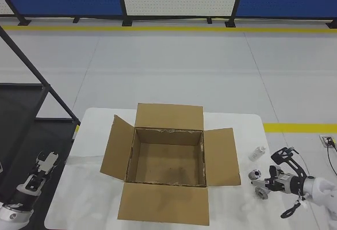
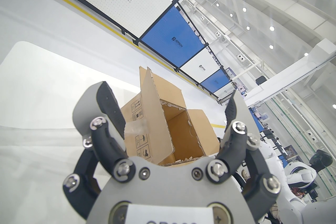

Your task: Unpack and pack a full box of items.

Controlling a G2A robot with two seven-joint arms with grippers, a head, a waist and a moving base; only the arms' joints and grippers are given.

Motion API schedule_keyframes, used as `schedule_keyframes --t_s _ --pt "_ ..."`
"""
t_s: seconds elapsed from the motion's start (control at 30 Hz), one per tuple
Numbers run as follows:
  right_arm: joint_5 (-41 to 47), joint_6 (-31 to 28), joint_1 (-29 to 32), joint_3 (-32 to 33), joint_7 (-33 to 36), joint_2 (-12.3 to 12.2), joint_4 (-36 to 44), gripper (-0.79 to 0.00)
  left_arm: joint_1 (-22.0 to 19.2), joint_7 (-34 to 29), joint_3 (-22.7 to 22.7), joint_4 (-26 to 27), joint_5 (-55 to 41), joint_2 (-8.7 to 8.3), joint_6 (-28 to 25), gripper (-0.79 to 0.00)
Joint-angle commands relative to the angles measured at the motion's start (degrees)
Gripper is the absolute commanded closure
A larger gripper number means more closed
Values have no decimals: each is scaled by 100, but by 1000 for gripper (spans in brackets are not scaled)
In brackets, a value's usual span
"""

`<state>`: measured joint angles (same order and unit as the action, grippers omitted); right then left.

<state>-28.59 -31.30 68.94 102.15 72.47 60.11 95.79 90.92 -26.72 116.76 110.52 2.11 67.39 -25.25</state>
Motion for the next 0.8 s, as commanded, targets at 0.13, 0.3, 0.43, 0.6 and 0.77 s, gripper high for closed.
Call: schedule_keyframes --t_s 0.13,0.3,0.43,0.6,0.77 --pt "780 258 -190 -465 309 -135 253 -785 143 190 83 -27 -44 1 26 -785" --pt "1606 678 -615 -761 729 -217 -78 -785 276 292 146 7 -92 4 -8 -785" --pt "2545 1112 -1078 -997 1163 -235 -594 -785 359 331 153 44 -122 5 -38 -785" --pt "2545 1112 -1078 -997 1163 -235 -594 -785 422 326 154 73 -98 4 -55 -785" --pt "2538 1196 -1044 -1024 952 -229 -572 -785 422 326 154 73 -98 4 -55 -785"
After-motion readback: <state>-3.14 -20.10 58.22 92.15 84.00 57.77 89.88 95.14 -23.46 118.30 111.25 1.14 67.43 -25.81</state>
